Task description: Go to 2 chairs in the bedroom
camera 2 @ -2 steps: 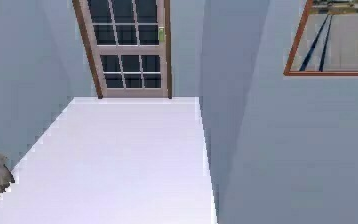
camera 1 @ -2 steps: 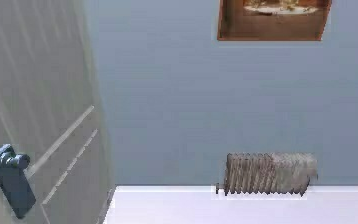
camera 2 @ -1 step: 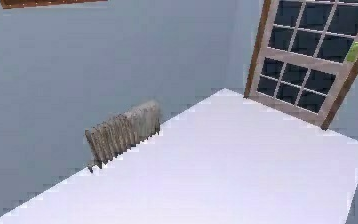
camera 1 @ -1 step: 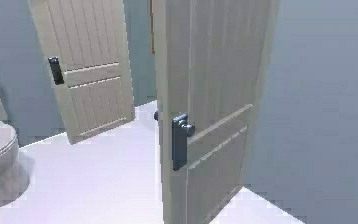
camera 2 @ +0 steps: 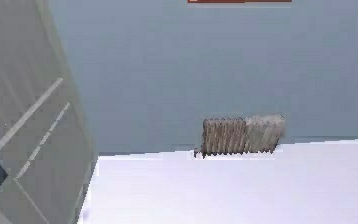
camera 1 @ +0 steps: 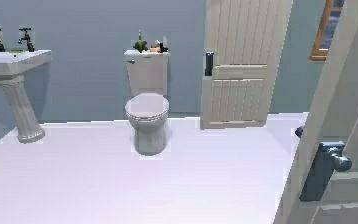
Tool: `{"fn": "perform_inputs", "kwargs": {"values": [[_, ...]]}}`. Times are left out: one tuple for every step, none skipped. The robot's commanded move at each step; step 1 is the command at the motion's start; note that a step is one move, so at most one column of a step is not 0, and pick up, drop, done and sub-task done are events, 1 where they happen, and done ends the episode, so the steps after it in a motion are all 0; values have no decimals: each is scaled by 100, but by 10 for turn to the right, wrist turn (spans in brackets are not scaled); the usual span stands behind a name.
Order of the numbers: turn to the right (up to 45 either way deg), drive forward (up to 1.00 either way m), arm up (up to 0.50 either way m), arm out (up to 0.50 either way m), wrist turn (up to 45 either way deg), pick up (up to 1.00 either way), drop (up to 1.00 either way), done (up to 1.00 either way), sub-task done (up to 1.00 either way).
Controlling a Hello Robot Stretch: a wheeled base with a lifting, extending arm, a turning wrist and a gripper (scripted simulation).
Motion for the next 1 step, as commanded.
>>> {"fn": "perform_inputs", "kwargs": {"values": [[0,90,0,0,0,0,0,0,0]]}}
